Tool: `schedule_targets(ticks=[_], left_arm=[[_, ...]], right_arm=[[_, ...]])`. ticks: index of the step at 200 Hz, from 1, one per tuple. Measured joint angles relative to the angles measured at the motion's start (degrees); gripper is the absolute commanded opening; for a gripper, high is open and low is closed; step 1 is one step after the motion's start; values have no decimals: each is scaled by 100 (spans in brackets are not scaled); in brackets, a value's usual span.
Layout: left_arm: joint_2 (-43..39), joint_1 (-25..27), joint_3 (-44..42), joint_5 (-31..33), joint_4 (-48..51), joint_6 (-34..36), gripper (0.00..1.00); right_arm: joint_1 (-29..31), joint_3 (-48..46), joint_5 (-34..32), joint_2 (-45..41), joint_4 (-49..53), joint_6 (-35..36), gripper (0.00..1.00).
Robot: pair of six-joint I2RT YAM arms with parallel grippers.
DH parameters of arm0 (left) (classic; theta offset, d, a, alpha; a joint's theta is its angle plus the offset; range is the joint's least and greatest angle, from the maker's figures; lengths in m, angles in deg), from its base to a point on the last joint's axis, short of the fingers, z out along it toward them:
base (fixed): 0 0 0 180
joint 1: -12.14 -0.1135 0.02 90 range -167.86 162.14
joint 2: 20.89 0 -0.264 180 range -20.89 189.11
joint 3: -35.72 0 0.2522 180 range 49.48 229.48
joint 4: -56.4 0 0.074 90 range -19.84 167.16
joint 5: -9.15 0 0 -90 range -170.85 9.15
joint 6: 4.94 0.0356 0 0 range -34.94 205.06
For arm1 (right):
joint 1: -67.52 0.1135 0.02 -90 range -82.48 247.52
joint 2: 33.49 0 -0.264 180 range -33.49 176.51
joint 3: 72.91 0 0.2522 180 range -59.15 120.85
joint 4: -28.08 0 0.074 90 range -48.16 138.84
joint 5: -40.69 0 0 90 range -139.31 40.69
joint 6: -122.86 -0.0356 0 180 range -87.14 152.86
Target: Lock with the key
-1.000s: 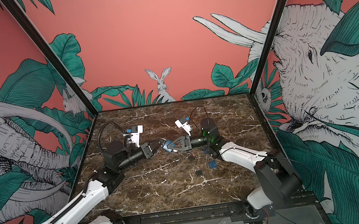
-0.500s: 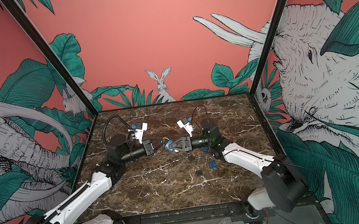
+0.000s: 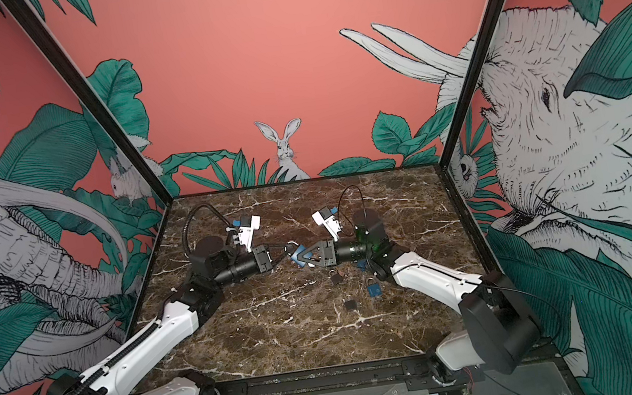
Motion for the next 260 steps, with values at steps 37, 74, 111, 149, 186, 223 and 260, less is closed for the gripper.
schedule_targets(ticks=[37,74,111,149,186,223,260], left_arm=[[-22,-52,0,-63,114,2,0],[-59,-219,7,-24,144,4,0],[-63,-291,149,4,240,4,0],[-63,-407,345,85,308,-2,0],[-63,-466,391,240,332,-63,0],[-63,-466,385,293,232,-238,0],[-63,-466,380,308,90,-369,0]], right_arm=[[-83,-2,-190,7,-127,-7,46],[-330,-11,-96,31,-520,-212,47],[-439,-70,122,144,-1025,-483,47],[-444,-271,245,232,-1486,-765,46],[-446,-452,313,339,-1991,-1108,41],[-444,-560,326,378,-2343,-1346,40],[-444,-553,343,498,-2505,-1401,40]])
